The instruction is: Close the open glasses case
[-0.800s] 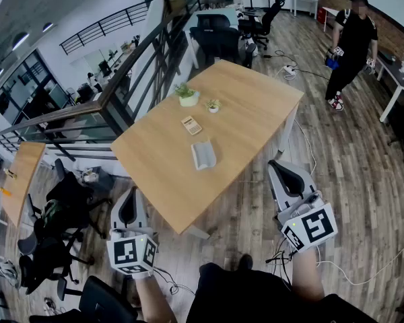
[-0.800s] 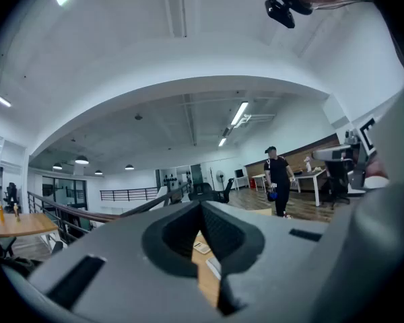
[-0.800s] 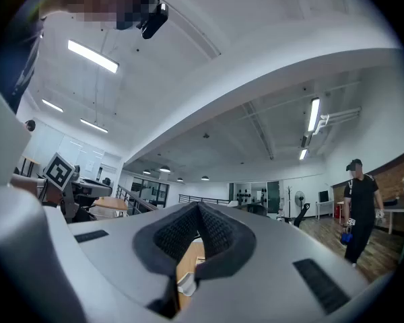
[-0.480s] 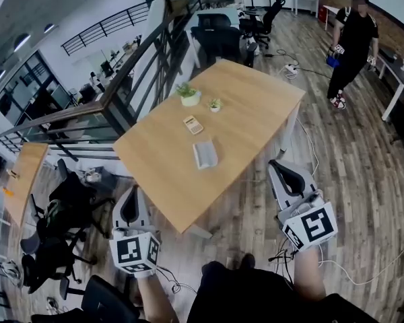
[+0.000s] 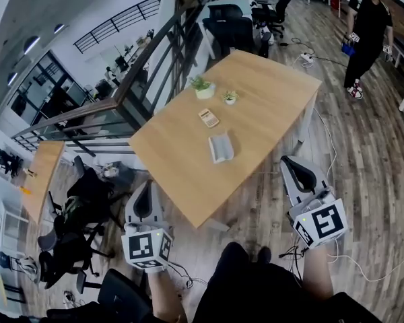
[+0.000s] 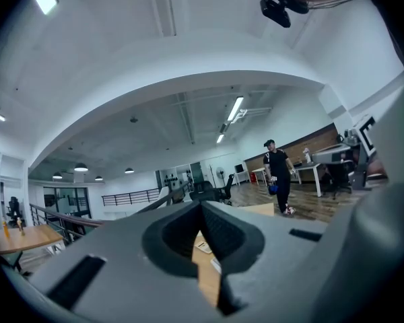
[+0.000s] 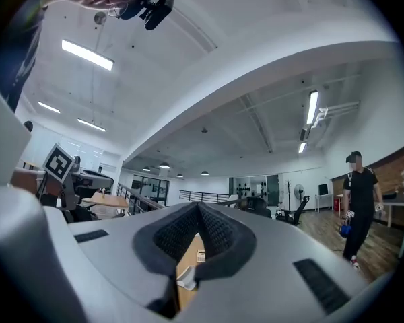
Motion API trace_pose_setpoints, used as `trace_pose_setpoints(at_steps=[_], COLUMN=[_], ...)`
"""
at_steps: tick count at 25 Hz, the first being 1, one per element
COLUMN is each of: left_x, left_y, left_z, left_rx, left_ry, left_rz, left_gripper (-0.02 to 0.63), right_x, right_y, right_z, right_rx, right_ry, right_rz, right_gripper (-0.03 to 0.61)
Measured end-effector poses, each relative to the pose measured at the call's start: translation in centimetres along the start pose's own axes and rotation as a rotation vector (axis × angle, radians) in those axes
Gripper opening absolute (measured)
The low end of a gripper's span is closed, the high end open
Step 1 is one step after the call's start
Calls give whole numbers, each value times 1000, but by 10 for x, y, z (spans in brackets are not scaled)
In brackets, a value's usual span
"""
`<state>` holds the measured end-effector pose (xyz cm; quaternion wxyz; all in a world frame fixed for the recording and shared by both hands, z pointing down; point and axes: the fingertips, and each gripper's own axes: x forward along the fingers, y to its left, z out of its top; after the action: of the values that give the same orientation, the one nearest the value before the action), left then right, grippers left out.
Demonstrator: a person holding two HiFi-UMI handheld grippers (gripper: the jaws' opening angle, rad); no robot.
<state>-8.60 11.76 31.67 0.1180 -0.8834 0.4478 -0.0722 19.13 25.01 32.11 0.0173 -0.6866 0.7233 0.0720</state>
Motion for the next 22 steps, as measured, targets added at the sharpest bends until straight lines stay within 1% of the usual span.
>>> trace_pose_setpoints(at_steps=[5,8,12,15,19,22], left_x=[18,32,66,92,128,157], left_y=[6,7,15,33,62,93], left_z=[-11,-20,-33,-48,-68,-78], left_rx=[-21,-26,-38,-52,-73,-97], left_ry=[26,47,53,64,88,86], left_rz=[3,-18,-44,-40,-41,-33], left_gripper=[-2,-2,-2,-2,-2,-2], right_x=[15,29,62,94,149,194], right_y=[-8,-9,-17,-19,-15,-12], right_z=[-11,-19,-28,-34,-50,-58], right_rx=[27,40,29,12,12,7], right_ry=[15,44,67,83,131,157], right_rz=[-9,-11,-17,-14,1,9], right_gripper=[12,12,12,12,12,12])
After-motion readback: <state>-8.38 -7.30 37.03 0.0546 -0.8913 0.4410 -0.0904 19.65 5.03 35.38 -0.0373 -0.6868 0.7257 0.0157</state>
